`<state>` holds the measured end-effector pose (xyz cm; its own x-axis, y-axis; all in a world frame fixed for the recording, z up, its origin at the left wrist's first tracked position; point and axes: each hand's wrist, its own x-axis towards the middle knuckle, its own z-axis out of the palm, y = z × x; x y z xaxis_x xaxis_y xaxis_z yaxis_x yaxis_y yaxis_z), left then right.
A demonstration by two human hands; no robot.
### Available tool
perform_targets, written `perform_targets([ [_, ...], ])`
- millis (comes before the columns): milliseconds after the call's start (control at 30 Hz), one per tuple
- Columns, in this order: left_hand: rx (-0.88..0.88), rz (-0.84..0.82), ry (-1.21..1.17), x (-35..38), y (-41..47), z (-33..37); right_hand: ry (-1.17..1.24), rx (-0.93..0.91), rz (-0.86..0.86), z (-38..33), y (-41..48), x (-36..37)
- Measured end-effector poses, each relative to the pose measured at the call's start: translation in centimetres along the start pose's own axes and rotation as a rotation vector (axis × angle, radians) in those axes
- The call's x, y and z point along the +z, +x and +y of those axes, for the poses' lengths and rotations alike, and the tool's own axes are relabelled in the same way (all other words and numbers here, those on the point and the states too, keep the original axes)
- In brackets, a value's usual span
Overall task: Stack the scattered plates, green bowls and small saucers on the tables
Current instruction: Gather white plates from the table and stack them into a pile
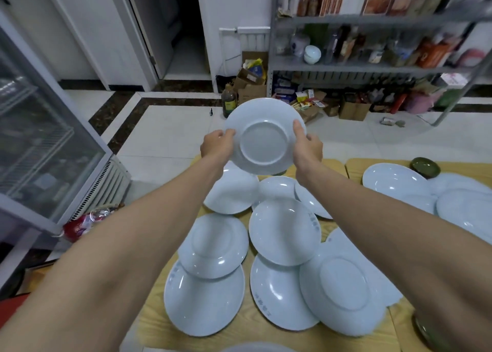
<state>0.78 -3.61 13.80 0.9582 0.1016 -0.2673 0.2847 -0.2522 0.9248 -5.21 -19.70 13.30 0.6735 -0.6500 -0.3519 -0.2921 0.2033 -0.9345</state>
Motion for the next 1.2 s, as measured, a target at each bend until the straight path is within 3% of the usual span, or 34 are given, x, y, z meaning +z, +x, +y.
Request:
perform_targets([
  [200, -0.020, -0.056, -0.102, 0.9, -0.9, 0.4, 0.216, 0.057, 0.048, 0.8, -0.2, -0.5],
  [467, 0.019, -0.207, -0.064, 1.4, -1.3, -1.4, 0.036, 0.049, 0.089, 2.8, 0.3, -2.1],
  [633, 0.118, -0.276, -0.031, 1.3, -1.9, -3.5, 0.098, 0.074, -0.065, 3.7, -0.7, -4.9],
  [767, 0.143, -0.348, -0.040, 2.0, -2.6, -4.8, 0.162, 0.106, -0.048, 4.5, -1.5, -6.7],
  [1033, 0.177, -0.333, 0.263, 3.3, -4.0, -8.3, 0.318, 0.143, 0.125, 5.3, -2.2, -10.5],
  [1200, 0.110, -0.307, 0.423, 4.0, -6.8, -10.7, 0.372, 0.162, 0.128, 6.1, -2.4, -13.4],
])
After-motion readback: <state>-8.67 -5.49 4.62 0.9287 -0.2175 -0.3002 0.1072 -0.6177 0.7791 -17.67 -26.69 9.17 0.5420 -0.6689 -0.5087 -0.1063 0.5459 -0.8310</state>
